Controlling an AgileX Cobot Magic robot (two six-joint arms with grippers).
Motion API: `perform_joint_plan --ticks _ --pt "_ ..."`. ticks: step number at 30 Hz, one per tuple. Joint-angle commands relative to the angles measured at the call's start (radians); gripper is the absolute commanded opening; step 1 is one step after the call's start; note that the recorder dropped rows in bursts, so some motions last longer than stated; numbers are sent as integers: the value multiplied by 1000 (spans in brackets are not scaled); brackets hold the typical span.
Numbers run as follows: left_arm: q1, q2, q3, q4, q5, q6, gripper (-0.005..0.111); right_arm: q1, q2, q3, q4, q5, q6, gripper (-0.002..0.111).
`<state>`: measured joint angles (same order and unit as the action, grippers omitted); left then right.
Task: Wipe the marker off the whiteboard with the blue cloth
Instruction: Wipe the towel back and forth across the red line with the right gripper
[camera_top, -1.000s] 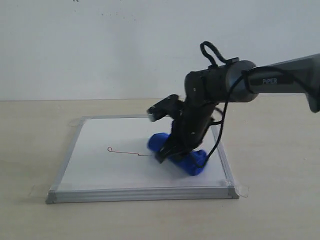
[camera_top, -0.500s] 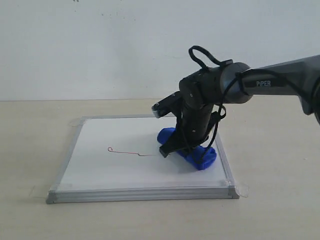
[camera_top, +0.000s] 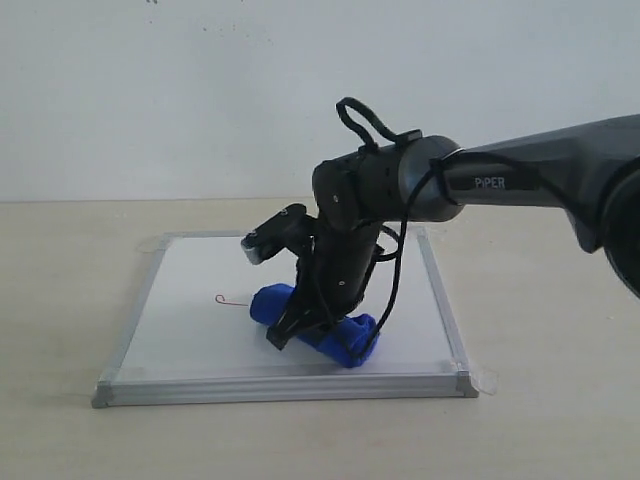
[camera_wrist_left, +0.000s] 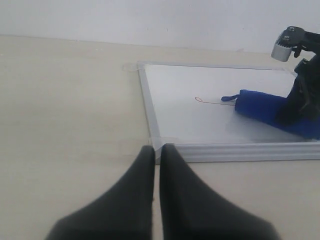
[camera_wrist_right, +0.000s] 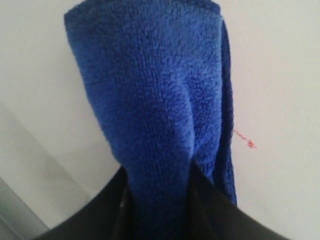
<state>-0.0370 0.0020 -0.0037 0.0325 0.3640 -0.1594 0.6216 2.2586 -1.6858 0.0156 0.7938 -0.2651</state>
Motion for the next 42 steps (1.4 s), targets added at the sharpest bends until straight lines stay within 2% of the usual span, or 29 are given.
perform_joint_plan --ticks 1,4,7,13,16,19,24,26,28,31,38,40,42 --pt "-2 -2 4 5 -5 -7 4 -99 29 18 -259 8 232 0" --pt "-2 -2 4 5 -5 -7 4 -145 37 18 -320 23 309 0" --pt "-2 -2 4 5 -5 -7 4 -141 48 18 -258 21 304 0" --pt "-2 -2 4 5 -5 -7 4 -22 57 18 -16 23 64 0" --pt "-2 -2 4 5 -5 -7 4 15 57 18 7 25 -11 0" --pt "-2 -2 4 5 -5 -7 4 3 57 18 -124 25 48 0" --pt "-2 -2 4 5 -5 -7 4 -76 57 18 -540 57 366 0" --pt "-2 -2 4 5 -5 -7 4 -93 57 18 -591 84 420 0" --pt "-2 -2 4 5 -5 -7 4 -93 57 18 -559 94 415 0" --pt "-2 -2 4 5 -5 -7 4 -62 57 18 -413 96 306 0" --pt "-2 -2 4 5 -5 -7 4 50 57 18 67 154 -127 0" --pt "-2 -2 4 5 -5 -7 4 57 57 18 55 142 -132 0" --pt "-2 -2 4 5 -5 -7 4 50 57 18 -87 88 -9 0"
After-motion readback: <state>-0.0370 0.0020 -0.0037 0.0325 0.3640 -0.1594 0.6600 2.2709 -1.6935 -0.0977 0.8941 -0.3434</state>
